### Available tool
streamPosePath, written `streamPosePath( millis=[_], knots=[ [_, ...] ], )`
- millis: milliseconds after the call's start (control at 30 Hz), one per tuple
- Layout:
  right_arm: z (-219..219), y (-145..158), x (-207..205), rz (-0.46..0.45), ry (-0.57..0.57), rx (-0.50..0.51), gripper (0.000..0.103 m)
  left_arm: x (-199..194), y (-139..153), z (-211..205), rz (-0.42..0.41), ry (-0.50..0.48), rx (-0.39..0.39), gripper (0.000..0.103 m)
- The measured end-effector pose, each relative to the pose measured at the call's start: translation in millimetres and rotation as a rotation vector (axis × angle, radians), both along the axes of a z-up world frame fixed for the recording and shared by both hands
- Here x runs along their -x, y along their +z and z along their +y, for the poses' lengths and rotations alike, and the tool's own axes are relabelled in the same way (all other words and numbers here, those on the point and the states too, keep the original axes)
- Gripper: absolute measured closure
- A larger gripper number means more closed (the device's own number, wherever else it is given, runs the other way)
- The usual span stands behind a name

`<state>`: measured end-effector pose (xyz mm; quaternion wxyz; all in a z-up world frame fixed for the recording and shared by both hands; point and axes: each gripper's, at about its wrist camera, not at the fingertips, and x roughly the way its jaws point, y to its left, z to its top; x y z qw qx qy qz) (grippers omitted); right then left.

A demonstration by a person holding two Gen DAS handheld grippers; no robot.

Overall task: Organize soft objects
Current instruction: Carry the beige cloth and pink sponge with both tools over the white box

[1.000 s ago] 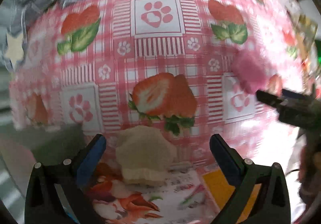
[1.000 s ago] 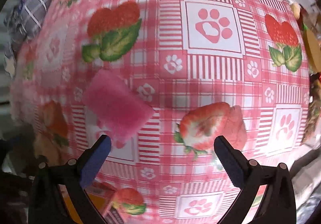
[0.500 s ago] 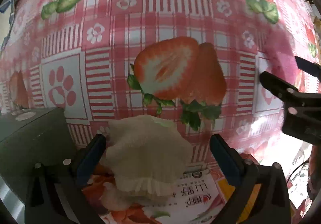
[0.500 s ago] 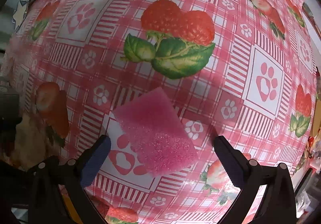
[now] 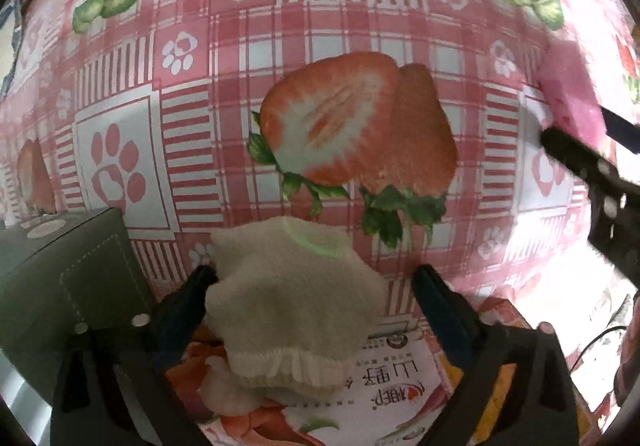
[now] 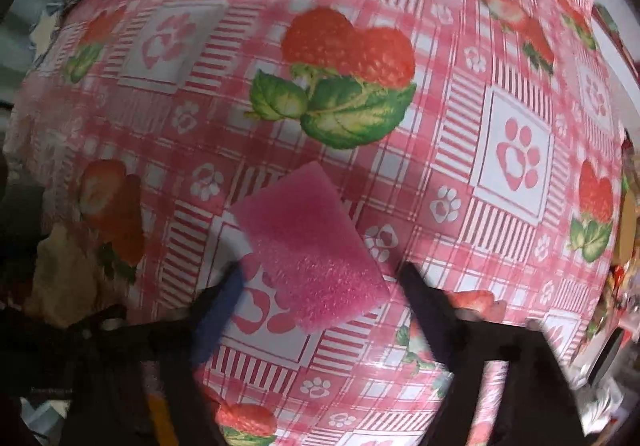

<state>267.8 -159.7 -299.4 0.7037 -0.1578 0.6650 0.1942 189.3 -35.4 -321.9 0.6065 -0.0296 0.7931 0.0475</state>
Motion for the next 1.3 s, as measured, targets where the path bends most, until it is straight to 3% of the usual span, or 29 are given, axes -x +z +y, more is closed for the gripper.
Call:
streamPosePath(
  millis=[67, 133, 167, 367, 500, 800, 967, 1300],
  knots=[
    [-3, 10, 3, -0.004, 0.004, 0.000, 0.052, 3, 6, -4, -0.021, -0.018, -0.004, 0.028],
    [-10, 12, 4, 0.008, -0.021, -0.018, 0.052, 2, 16, -9, -0.063, -0.038, -0.020, 0.074],
    [-14, 15, 5, 0.009, -0.037, -0.032, 0.052, 2, 21, -10, -0.082, -0.042, -0.033, 0.077],
    [-35, 43, 15, 0.000, -0.088, -0.094, 0.052, 5, 64, -15, -0.250, -0.040, -0.091, 0.077],
    [-48, 61, 23, -0.003, -0.123, -0.128, 0.052, 9, 86, -22, -0.311, -0.044, -0.102, 0.077],
    [-75, 111, 48, -0.024, -0.182, -0.174, 0.051, 24, 134, -16, -0.392, -0.050, -0.084, 0.077],
    [-73, 129, 68, -0.043, -0.188, -0.195, 0.051, 46, 164, -21, -0.428, -0.058, -0.072, 0.077],
    [-55, 169, 113, -0.072, -0.168, -0.238, 0.051, 88, 196, -14, -0.491, -0.055, -0.057, 0.077]
  ],
)
